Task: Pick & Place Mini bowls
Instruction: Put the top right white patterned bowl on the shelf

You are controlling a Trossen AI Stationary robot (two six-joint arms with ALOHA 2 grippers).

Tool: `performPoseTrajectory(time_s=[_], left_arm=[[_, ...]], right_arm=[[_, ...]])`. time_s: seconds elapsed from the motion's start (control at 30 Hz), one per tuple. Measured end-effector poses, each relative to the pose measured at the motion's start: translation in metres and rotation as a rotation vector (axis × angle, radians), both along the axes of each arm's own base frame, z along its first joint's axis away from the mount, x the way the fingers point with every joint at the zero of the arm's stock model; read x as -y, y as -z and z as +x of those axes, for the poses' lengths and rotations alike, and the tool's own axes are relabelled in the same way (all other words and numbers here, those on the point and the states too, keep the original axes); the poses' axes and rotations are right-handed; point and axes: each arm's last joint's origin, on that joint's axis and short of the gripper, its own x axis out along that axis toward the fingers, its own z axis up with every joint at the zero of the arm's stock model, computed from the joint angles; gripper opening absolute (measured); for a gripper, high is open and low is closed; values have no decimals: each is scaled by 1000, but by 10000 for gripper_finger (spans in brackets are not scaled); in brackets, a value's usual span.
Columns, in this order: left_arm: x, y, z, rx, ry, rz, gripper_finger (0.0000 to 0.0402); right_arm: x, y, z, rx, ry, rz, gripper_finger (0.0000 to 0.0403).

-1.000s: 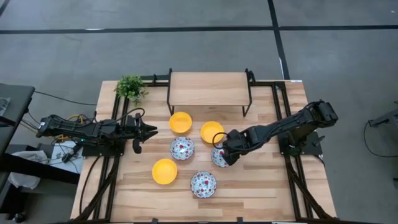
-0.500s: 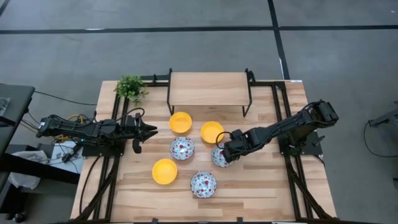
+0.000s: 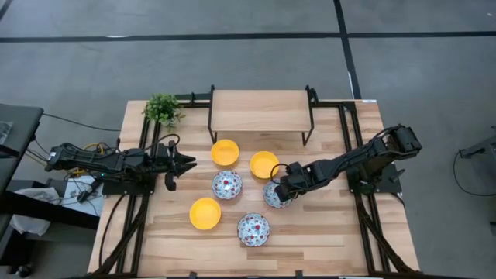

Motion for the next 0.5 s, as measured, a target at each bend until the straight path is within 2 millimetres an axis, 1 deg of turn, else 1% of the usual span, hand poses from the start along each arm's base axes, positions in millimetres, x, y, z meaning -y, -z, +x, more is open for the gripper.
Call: performPoseTrajectory(time_s=[0.5], left_arm=[[0,-1,0,7,0,-1,97]], right_arm=[[0,0,1,24,-8,0,22]])
